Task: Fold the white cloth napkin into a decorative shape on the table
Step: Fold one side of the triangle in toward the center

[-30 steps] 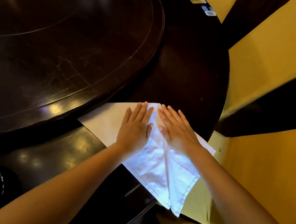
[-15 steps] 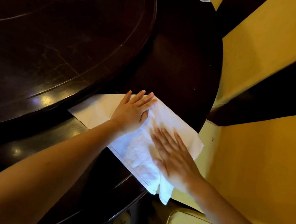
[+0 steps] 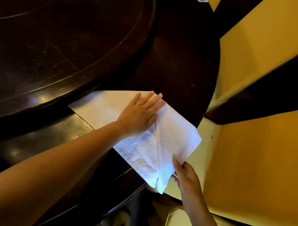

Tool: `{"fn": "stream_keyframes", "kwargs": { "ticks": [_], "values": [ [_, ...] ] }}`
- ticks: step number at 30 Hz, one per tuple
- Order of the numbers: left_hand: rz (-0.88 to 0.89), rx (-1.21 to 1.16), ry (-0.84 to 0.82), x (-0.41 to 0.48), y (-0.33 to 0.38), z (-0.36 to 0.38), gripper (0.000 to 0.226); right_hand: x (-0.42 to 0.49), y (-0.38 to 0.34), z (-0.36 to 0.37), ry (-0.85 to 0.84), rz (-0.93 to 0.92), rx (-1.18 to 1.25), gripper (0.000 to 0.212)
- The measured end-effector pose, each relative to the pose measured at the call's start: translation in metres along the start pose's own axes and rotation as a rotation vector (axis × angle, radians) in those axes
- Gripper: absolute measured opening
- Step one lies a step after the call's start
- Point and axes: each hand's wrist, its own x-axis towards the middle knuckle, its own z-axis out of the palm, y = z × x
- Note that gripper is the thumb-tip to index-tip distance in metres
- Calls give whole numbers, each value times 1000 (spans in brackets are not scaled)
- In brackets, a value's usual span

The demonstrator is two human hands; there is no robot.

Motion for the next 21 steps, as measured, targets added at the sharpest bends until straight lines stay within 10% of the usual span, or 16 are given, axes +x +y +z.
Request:
{"fn": "stream_keyframes", "kwargs": {
  "ticks": [5, 21],
  "values": [
    [-43, -26, -58, -6, 2, 6, 70, 5, -18, -14, 96, -70, -54, 8],
    [-641, -40, 73, -21, 4, -15, 51, 138, -168, 46, 352, -709, -1180, 39]
  ]
}}
